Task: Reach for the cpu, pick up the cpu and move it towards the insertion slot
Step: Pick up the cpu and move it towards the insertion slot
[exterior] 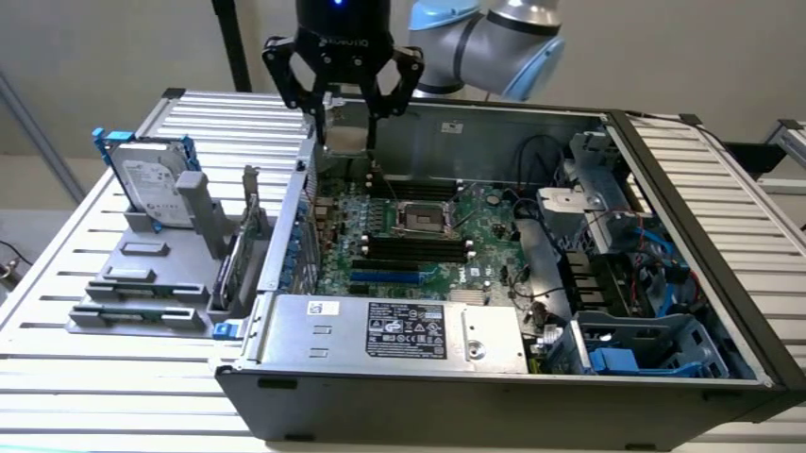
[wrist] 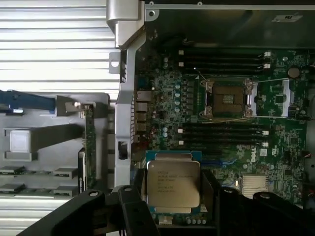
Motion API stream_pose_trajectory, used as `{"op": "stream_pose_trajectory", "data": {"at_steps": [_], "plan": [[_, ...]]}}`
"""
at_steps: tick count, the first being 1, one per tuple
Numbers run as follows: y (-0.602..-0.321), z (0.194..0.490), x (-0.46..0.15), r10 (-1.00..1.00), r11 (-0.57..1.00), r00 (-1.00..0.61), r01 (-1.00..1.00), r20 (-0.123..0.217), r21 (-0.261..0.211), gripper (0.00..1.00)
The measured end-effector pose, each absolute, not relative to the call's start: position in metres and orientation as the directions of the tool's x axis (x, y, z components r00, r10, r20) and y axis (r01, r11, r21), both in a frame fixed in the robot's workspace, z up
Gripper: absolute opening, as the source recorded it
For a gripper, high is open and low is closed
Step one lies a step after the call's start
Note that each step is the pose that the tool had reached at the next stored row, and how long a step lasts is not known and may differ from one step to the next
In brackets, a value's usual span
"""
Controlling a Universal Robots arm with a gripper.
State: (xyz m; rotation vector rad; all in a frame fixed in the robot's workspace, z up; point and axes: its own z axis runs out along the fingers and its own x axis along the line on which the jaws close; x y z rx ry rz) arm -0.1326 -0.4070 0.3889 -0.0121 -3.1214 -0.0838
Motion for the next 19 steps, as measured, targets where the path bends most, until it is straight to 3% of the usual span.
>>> {"op": "stream_pose_trajectory", "data": {"at_steps": [19], "plan": [[-0.373,0.379,-0.060,0.007,0.999,-1.000,0.008,0.014,0.050,0.55]]}}
